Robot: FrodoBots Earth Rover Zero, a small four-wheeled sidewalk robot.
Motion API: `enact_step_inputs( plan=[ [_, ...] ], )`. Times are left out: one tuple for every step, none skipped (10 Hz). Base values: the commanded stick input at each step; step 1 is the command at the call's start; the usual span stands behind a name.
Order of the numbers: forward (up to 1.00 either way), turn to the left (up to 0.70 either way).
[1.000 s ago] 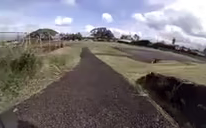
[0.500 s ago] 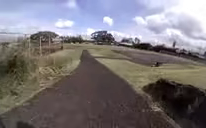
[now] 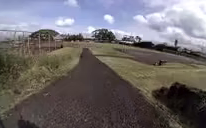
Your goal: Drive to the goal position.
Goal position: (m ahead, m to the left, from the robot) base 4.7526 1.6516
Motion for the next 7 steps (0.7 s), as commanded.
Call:
enact_step_inputs(
  plan=[
    [0.85, 0.0],
    [0.85, 0.25],
    [0.85, 0.33],
    [0.85, 0.23],
    [0.85, 0.03],
    [0.85, 0.0],
    [0.85, 0.0]
  ],
)
